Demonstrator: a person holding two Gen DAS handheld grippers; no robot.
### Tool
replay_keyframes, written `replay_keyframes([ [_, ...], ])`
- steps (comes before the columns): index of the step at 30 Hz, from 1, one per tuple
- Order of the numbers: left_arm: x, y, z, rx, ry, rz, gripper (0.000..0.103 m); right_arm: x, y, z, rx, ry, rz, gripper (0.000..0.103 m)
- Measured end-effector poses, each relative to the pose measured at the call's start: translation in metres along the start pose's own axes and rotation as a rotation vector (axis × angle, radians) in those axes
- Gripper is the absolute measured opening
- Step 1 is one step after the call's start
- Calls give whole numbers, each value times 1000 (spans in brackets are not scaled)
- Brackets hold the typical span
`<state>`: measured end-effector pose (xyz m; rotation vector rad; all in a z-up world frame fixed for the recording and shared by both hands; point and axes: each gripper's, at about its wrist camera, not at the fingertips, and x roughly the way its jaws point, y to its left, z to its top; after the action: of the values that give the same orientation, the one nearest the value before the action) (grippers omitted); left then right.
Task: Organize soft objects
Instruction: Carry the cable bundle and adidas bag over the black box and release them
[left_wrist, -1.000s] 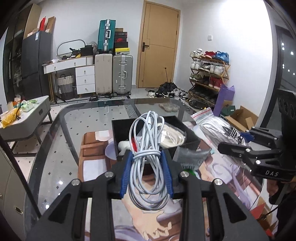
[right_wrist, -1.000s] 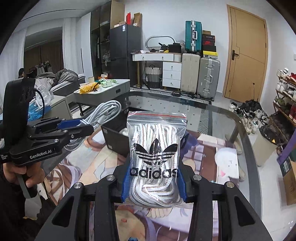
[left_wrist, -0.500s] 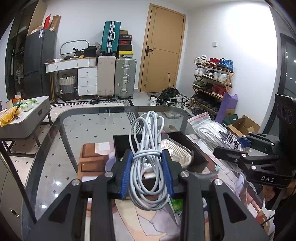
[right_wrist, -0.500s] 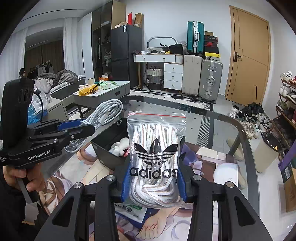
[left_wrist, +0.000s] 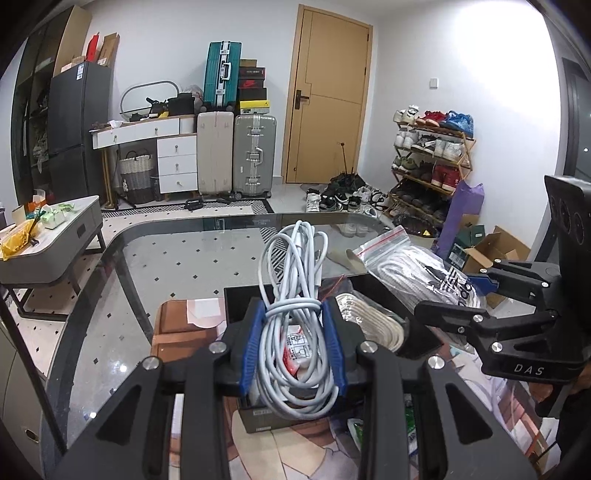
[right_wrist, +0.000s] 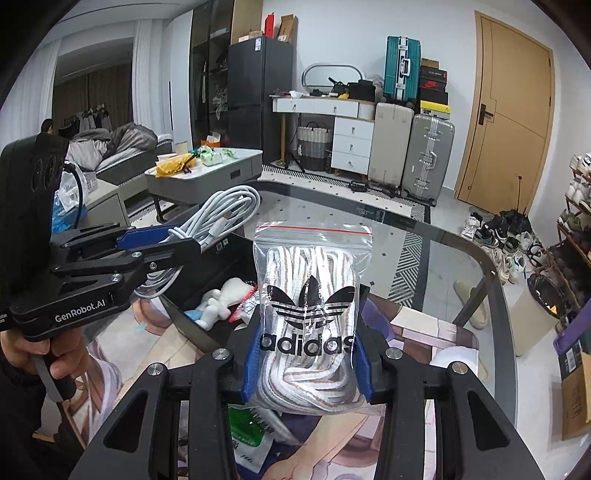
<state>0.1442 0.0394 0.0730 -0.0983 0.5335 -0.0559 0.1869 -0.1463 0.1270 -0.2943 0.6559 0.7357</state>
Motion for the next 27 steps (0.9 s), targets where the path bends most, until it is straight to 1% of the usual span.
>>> replay_keyframes([
  [4, 12, 0, -1, -3, 19, 2, 31, 14, -1, 1, -5, 26, 8, 41],
  [11, 30, -4, -3, 23, 52, 16, 31, 42, 0, 5, -32, 76, 22, 41],
  [14, 36, -6, -4, 34, 65, 17, 31, 49, 3, 9, -57, 93, 12, 41],
  [21, 40, -8, -5, 59, 72, 21, 30, 64, 10, 12, -119, 135, 0, 41],
  [24, 40, -7, -8, 61, 88, 2, 28, 71, 11, 14, -133, 150, 2, 41],
  [27, 41, -10, -7, 79, 94, 4, 27, 78, 13, 14, -157, 169, 6, 41],
])
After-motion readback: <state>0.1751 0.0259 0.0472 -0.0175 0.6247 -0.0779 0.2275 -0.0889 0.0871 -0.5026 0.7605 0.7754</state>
